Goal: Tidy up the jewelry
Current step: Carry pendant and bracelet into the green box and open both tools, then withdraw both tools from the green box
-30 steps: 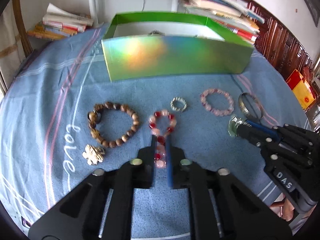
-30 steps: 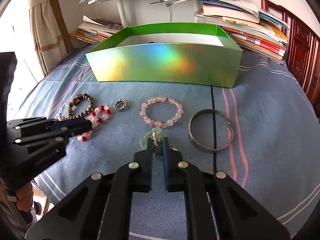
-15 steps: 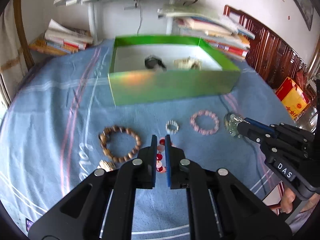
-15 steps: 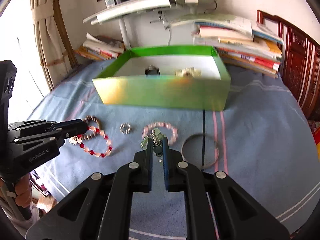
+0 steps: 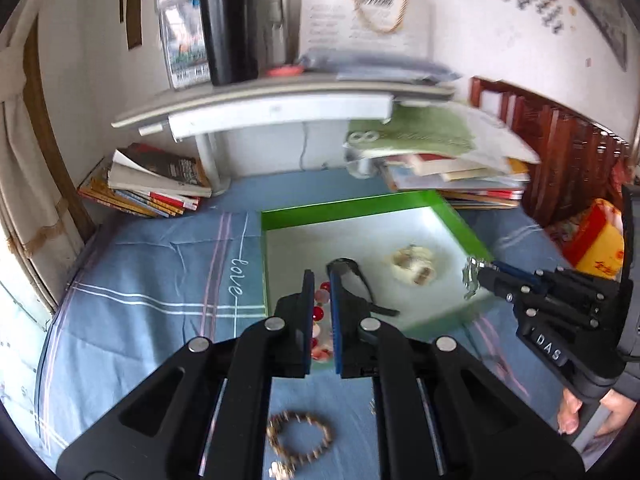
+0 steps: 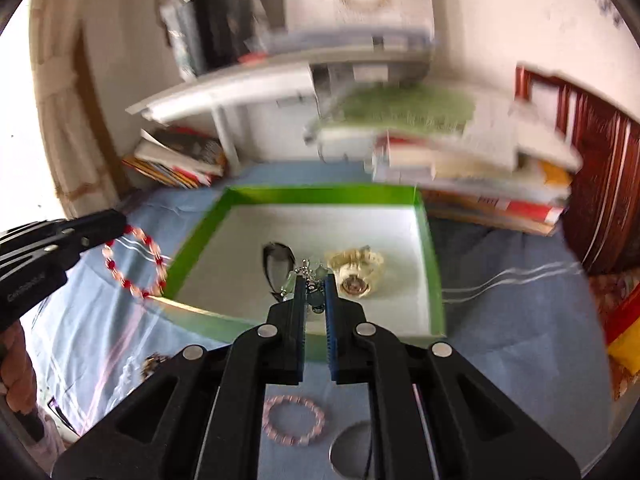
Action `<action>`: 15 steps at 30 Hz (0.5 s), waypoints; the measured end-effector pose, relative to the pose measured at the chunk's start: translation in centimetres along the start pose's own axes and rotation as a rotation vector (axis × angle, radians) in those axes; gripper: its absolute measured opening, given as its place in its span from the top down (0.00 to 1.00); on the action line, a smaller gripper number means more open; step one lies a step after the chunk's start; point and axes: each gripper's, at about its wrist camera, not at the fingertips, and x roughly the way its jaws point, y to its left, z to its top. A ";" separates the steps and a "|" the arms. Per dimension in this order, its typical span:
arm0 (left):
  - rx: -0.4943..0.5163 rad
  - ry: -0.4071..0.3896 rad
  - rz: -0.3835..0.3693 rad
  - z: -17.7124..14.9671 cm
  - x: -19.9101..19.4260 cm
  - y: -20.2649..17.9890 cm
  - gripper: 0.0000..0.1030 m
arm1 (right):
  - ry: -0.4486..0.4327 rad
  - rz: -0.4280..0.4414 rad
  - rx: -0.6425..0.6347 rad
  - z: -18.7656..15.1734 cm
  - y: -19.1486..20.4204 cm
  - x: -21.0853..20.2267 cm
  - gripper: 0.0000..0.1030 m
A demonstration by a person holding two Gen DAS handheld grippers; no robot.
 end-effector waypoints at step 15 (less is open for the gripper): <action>-0.022 0.061 0.067 -3.6 3.3 2.5 0.64 | 0.018 0.018 0.078 -3.2 -1.3 0.1 0.62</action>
